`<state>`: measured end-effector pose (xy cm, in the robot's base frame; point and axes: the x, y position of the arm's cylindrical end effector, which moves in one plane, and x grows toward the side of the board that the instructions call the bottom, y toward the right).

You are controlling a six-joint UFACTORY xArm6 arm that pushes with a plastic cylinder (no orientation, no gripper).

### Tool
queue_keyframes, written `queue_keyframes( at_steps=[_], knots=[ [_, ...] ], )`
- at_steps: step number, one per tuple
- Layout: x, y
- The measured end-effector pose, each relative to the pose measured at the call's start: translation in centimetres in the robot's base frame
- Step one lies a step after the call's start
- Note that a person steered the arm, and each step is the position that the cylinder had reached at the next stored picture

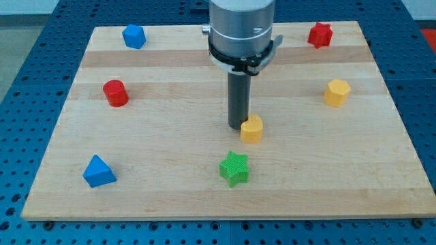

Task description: Push the heart towards the bottom right of the board

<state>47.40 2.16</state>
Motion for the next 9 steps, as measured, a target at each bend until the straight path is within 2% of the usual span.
queue_keyframes(
  at_steps=[5, 7, 9],
  knots=[
    [6.3, 6.7],
    [8.5, 6.9],
    [8.8, 8.8]
  ],
)
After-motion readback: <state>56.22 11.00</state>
